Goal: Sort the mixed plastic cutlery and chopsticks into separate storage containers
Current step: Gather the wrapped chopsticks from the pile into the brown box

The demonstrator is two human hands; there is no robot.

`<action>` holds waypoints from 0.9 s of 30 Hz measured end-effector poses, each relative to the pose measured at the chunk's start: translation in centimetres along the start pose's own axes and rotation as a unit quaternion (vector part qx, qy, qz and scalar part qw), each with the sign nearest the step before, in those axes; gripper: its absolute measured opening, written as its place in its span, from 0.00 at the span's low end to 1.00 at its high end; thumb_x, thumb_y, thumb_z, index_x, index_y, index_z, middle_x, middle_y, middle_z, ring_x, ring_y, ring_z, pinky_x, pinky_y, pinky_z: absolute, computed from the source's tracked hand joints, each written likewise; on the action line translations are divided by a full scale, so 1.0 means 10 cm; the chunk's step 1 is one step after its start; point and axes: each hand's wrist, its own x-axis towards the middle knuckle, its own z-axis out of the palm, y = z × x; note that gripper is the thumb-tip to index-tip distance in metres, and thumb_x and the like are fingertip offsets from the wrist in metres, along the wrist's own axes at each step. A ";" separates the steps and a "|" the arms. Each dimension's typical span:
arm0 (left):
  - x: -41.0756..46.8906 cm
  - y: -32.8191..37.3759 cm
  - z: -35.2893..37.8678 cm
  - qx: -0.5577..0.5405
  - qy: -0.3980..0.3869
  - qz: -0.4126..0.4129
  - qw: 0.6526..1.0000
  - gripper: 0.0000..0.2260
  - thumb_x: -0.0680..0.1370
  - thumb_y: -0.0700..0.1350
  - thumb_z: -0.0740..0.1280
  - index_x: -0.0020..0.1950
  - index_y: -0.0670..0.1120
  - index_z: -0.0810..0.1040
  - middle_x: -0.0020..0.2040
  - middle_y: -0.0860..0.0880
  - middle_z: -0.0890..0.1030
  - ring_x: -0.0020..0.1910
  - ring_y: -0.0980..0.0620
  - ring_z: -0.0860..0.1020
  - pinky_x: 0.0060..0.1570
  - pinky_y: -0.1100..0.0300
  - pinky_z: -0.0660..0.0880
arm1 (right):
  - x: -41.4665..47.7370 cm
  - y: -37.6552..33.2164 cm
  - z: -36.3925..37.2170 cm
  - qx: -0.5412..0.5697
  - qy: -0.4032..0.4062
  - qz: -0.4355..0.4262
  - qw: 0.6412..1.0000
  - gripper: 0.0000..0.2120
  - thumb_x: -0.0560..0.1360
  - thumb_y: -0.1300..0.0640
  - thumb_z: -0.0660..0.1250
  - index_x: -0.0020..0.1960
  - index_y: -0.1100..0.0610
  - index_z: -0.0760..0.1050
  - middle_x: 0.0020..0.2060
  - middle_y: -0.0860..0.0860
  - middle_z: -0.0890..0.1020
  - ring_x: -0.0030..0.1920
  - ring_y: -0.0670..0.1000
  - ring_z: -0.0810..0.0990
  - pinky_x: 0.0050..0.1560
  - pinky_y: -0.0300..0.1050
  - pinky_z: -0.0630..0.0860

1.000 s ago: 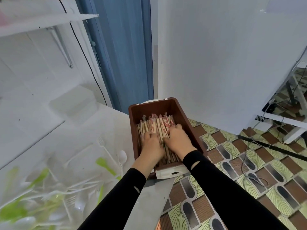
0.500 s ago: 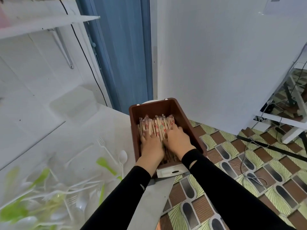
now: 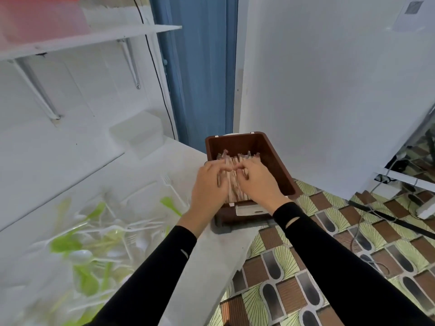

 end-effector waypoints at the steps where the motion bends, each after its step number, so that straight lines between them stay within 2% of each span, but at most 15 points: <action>1: -0.11 -0.06 -0.13 -0.001 -0.001 -0.019 1.000 0.11 0.78 0.37 0.62 0.52 0.50 0.79 0.55 0.53 0.79 0.57 0.56 0.74 0.60 0.61 0.71 | -0.08 -0.10 0.02 0.015 0.002 -0.021 1.000 0.09 0.80 0.57 0.61 0.56 0.52 0.78 0.54 0.49 0.77 0.53 0.48 0.76 0.54 0.44 0.73; 3: -0.39 -0.23 -0.41 0.005 -0.007 -0.074 0.997 0.12 0.78 0.36 0.61 0.49 0.51 0.80 0.51 0.53 0.81 0.51 0.55 0.78 0.55 0.59 0.75 | -0.30 -0.35 0.12 0.041 -0.005 -0.060 0.997 0.08 0.80 0.57 0.61 0.55 0.52 0.78 0.52 0.49 0.77 0.49 0.47 0.76 0.52 0.43 0.73; 5: -0.71 -0.39 -0.69 0.009 0.002 -0.129 0.992 0.15 0.76 0.35 0.61 0.44 0.55 0.80 0.47 0.56 0.83 0.48 0.53 0.80 0.52 0.55 0.77 | -0.53 -0.59 0.28 0.063 -0.025 -0.094 0.993 0.08 0.80 0.59 0.61 0.54 0.53 0.79 0.50 0.49 0.77 0.44 0.46 0.75 0.49 0.44 0.74; 8: -1.39 -0.56 -1.15 0.021 0.044 -0.197 0.979 0.17 0.73 0.37 0.61 0.38 0.60 0.78 0.42 0.59 0.83 0.43 0.53 0.81 0.47 0.55 0.78 | -0.96 -0.99 0.62 0.087 -0.075 -0.138 0.984 0.08 0.79 0.59 0.62 0.52 0.53 0.80 0.49 0.49 0.78 0.47 0.48 0.77 0.51 0.48 0.75; 11: -2.10 -0.67 -1.55 0.034 0.070 -0.239 0.968 0.17 0.74 0.36 0.61 0.39 0.59 0.78 0.40 0.60 0.82 0.42 0.53 0.81 0.43 0.57 0.76 | -1.42 -1.40 0.96 0.116 -0.137 -0.158 0.971 0.08 0.78 0.59 0.62 0.52 0.52 0.80 0.49 0.47 0.79 0.48 0.48 0.78 0.52 0.47 0.75; 14: -2.84 -0.77 -1.93 0.053 0.094 -0.271 0.957 0.18 0.75 0.34 0.61 0.40 0.59 0.78 0.41 0.62 0.82 0.43 0.53 0.82 0.44 0.59 0.76 | -1.98 -1.76 1.31 0.140 -0.227 -0.170 0.949 0.09 0.79 0.58 0.62 0.52 0.51 0.80 0.49 0.47 0.80 0.45 0.47 0.78 0.51 0.48 0.76; 19: -3.95 -0.85 -2.52 0.078 0.146 -0.339 0.926 0.18 0.75 0.36 0.61 0.40 0.59 0.79 0.44 0.60 0.83 0.42 0.53 0.82 0.46 0.56 0.78 | -2.79 -2.25 1.78 0.155 -0.333 -0.215 0.905 0.09 0.80 0.55 0.61 0.52 0.50 0.81 0.50 0.42 0.80 0.44 0.46 0.79 0.49 0.49 0.78; 23: -4.60 -0.82 -2.92 0.073 0.212 -0.372 0.901 0.19 0.75 0.35 0.60 0.39 0.58 0.79 0.43 0.60 0.83 0.42 0.51 0.82 0.44 0.55 0.78 | -3.13 -2.67 2.04 0.150 -0.376 -0.259 0.877 0.10 0.80 0.55 0.61 0.52 0.49 0.81 0.50 0.41 0.80 0.43 0.44 0.78 0.50 0.47 0.78; 27: -5.24 -0.80 -3.38 0.091 0.286 -0.405 0.864 0.18 0.76 0.35 0.61 0.39 0.58 0.79 0.43 0.59 0.83 0.40 0.50 0.82 0.38 0.58 0.76 | -3.47 -3.22 2.31 0.138 -0.419 -0.303 0.845 0.10 0.80 0.53 0.60 0.52 0.47 0.80 0.50 0.39 0.81 0.42 0.42 0.78 0.48 0.43 0.77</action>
